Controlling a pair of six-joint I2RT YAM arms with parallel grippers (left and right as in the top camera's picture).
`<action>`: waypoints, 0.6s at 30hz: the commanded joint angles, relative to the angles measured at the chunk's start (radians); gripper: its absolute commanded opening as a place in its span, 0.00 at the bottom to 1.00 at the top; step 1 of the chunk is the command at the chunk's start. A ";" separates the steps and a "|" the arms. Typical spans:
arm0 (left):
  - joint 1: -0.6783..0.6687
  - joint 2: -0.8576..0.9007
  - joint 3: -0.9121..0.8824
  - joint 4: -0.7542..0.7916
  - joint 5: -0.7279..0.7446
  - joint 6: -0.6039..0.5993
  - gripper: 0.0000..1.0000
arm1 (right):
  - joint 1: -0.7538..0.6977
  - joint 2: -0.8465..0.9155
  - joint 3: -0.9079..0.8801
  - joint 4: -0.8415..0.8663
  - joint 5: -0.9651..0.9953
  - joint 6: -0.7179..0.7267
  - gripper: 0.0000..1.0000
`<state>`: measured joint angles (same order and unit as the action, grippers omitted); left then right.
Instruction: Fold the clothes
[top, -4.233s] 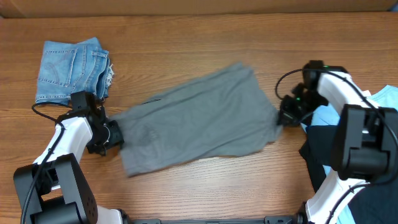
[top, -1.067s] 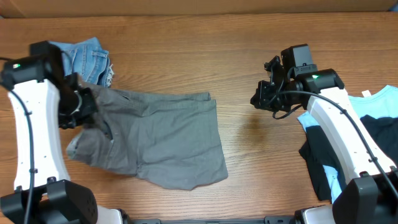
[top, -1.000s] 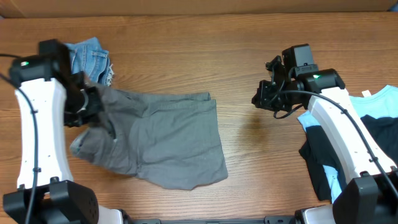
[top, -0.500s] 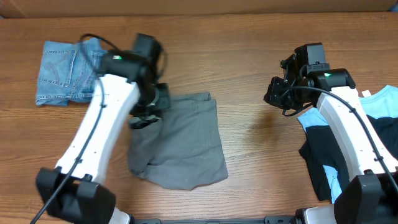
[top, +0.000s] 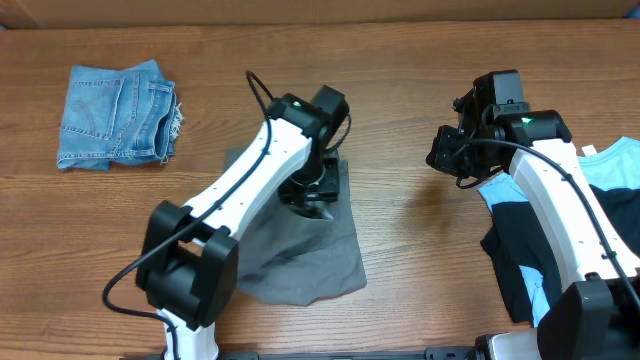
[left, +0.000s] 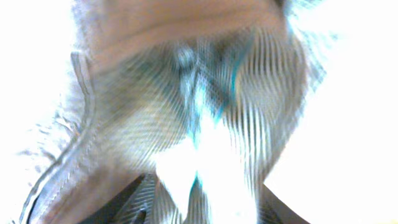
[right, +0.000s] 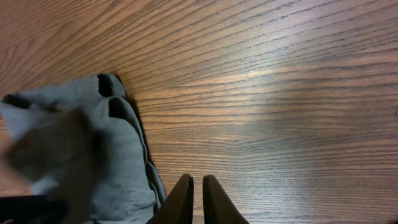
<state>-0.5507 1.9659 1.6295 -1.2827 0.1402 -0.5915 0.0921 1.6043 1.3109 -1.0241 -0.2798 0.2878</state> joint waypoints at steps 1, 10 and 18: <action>-0.005 0.006 0.004 0.007 0.082 -0.025 0.50 | -0.004 -0.008 0.020 0.002 0.015 0.005 0.10; 0.128 -0.051 0.240 -0.211 -0.039 0.085 1.00 | -0.004 -0.008 0.020 0.001 -0.007 -0.010 0.17; 0.299 -0.069 0.272 -0.246 -0.122 0.235 0.98 | 0.125 -0.007 0.019 -0.005 -0.350 -0.210 0.41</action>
<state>-0.2985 1.9041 1.9026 -1.5272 0.0563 -0.4549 0.1383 1.6043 1.3109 -1.0317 -0.5117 0.1459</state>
